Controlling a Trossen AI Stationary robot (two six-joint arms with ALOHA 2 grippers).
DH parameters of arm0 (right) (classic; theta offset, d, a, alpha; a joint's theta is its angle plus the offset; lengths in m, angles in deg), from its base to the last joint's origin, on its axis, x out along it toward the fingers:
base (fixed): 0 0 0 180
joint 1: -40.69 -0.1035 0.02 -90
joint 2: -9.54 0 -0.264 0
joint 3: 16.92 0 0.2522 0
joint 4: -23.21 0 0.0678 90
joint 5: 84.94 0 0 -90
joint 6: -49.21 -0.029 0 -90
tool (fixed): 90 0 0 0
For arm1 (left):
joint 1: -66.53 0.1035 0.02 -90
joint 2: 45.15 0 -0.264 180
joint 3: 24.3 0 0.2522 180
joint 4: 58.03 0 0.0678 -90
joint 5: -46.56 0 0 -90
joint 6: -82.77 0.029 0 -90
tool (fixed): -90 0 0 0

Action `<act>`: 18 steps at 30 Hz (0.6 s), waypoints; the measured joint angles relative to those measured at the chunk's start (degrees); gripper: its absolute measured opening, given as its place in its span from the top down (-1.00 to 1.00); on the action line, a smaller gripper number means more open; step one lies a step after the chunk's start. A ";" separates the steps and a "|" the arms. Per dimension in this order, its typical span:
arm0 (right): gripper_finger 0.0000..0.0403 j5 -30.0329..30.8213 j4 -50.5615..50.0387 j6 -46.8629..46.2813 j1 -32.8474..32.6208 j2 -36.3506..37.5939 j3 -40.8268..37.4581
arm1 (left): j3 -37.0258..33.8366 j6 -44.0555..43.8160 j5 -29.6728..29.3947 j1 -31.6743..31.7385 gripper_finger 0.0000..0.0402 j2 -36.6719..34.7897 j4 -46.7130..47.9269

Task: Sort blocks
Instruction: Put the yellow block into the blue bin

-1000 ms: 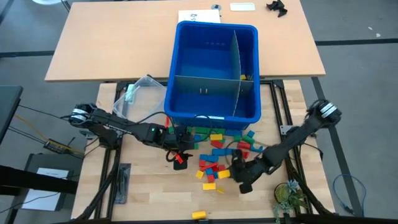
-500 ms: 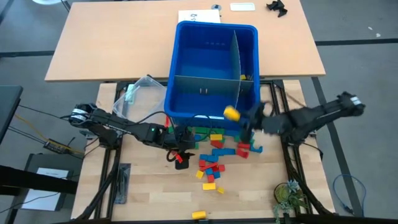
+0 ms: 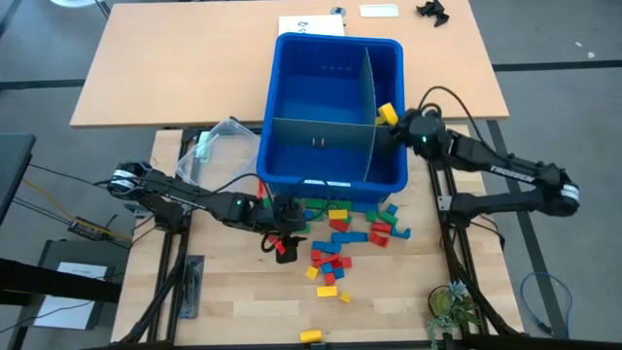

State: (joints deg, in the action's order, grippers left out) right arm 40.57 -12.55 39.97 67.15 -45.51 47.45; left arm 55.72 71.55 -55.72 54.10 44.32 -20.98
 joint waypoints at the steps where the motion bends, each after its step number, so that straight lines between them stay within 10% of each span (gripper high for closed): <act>1: 0.35 -1.21 0.32 0.29 2.03 -0.69 0.00 | 0.00 0.00 0.00 0.00 -0.11 0.00 -0.02; 6: 0.34 -7.75 3.45 0.42 9.16 -3.95 0.00 | 0.00 0.00 -0.02 0.00 -0.11 0.00 -1.21; 18: -0.60 -14.70 0.95 1.40 4.59 1.21 0.00 | 0.00 0.04 -0.13 0.00 -0.11 0.00 -1.24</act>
State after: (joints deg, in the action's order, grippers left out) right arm 25.87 -11.60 41.37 71.74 -44.30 47.45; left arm 55.72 71.59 -55.85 54.10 44.32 -22.23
